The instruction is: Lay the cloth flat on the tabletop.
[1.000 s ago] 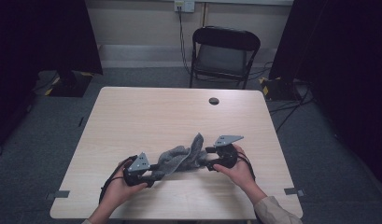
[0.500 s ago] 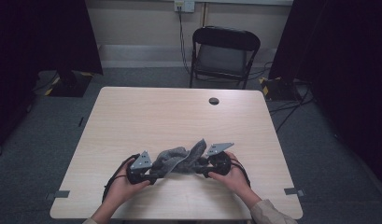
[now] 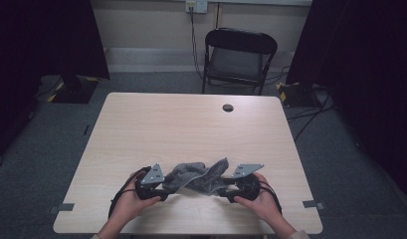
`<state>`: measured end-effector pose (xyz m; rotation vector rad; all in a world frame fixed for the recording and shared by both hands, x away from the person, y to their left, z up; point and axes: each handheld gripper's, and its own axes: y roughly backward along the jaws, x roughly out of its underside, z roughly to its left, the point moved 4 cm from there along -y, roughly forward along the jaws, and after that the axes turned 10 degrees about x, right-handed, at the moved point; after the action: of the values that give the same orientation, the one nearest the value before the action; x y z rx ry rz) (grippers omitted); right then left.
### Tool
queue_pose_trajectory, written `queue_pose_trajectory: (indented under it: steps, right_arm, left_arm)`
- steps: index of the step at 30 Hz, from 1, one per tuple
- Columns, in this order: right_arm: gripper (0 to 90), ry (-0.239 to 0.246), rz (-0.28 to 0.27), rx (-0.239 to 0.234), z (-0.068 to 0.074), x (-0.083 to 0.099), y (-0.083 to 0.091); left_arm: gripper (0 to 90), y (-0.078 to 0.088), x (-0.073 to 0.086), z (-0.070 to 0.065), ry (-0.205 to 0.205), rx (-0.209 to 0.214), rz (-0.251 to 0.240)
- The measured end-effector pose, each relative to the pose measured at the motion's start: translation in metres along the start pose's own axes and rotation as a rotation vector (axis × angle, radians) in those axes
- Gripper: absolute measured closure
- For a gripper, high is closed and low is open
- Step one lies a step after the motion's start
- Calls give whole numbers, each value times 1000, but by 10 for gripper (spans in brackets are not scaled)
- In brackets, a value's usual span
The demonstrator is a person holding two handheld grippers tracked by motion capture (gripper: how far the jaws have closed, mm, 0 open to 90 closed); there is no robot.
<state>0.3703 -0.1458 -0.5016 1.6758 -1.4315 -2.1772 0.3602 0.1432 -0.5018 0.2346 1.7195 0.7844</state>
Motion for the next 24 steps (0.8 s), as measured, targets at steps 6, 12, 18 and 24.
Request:
queue_pose_trajectory:
  steps: [6,12,18,24]
  right_arm:
    - [409,-60,-53,47,-26,-8,10]
    - [375,-89,-87,39,-47,-21,1]
    - [455,-57,-69,17,-41,-26,-10]
    - [555,-79,-67,-9,-38,-18,-14]
  left_arm:
    - [476,0,5,4,23,3,5]
    - [430,-1,10,3,-6,40,36]
    - [409,9,21,5,20,39,61]
    - [433,17,26,11,27,1,52]
